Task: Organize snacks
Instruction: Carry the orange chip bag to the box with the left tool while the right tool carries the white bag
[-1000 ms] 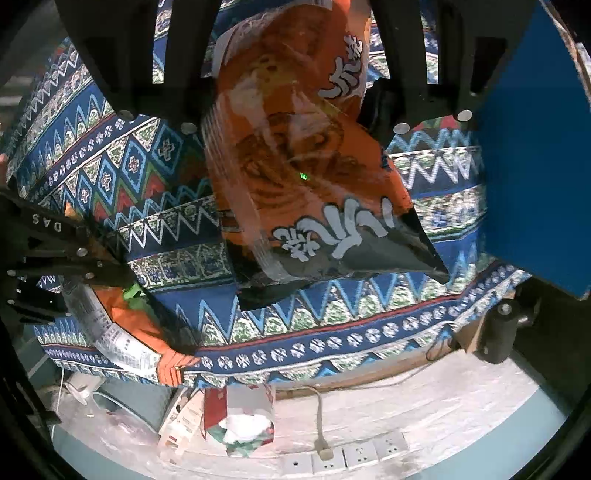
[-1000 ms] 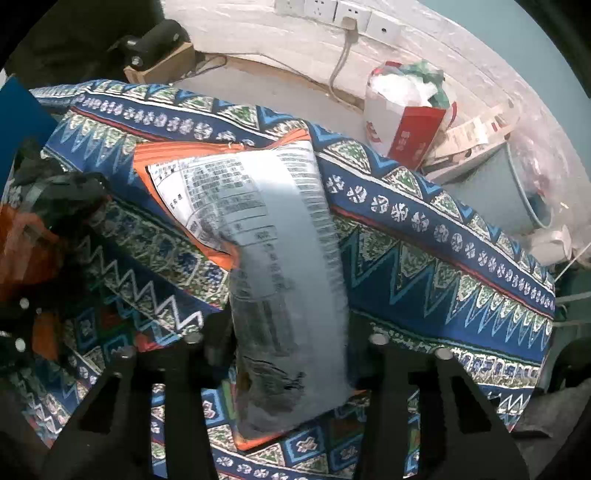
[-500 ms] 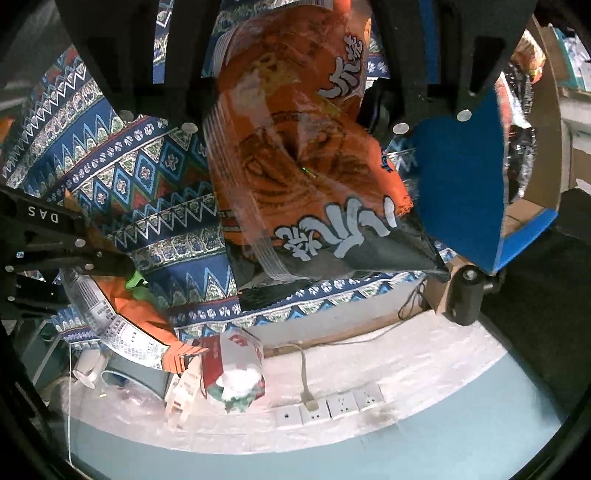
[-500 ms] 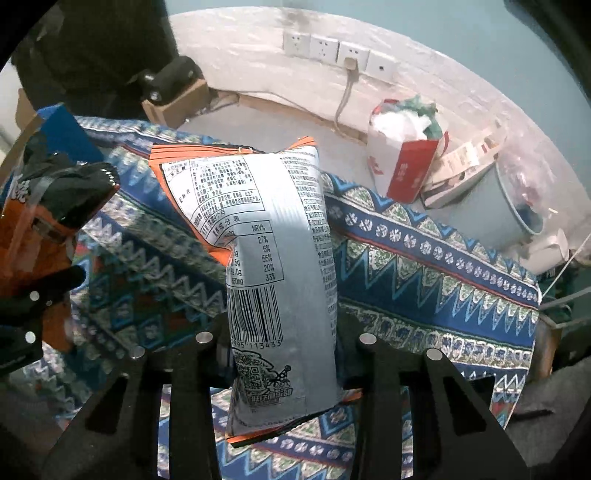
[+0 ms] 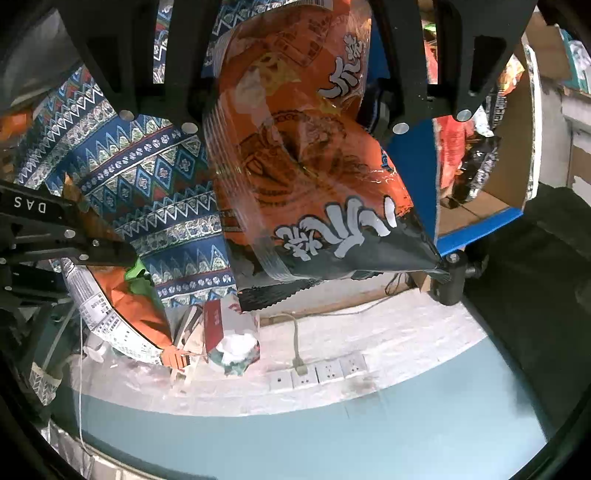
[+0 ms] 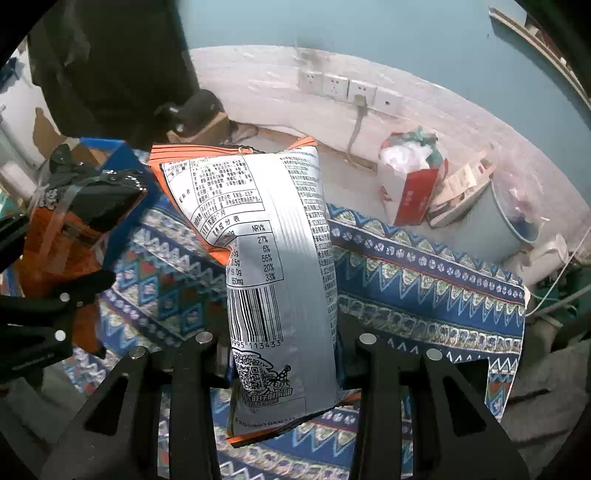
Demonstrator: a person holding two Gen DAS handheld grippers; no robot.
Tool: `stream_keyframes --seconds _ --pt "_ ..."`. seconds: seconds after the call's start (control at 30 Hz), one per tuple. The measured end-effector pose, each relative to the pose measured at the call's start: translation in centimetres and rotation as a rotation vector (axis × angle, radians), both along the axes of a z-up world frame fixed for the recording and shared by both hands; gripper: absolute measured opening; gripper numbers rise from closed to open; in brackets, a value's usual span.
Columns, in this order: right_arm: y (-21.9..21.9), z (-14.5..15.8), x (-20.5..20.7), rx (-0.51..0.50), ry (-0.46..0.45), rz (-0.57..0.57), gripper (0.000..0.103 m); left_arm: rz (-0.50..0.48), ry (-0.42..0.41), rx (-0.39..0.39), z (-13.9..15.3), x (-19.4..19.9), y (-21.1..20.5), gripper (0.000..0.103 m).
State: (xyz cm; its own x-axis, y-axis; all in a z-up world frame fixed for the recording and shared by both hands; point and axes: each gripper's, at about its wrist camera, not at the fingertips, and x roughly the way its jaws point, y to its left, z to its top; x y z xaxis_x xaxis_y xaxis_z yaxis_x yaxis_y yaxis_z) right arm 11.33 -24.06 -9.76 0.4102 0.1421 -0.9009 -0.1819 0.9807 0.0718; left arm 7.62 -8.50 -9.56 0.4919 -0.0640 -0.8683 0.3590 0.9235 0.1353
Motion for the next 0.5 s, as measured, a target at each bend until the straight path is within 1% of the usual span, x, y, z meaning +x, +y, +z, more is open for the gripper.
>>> stream_keyframes --seconds 0.3,0.5 --pt "2.3 3.5 -1.0 0.045 -0.041 0.034 0.036 0.026 -0.060 -0.013 2.9 -1.7 2.9 0.058" --pt "4.6 5.0 -1.0 0.063 -0.064 0.065 0.036 0.064 -0.097 -0.014 4.3 -2.5 5.4 0.058"
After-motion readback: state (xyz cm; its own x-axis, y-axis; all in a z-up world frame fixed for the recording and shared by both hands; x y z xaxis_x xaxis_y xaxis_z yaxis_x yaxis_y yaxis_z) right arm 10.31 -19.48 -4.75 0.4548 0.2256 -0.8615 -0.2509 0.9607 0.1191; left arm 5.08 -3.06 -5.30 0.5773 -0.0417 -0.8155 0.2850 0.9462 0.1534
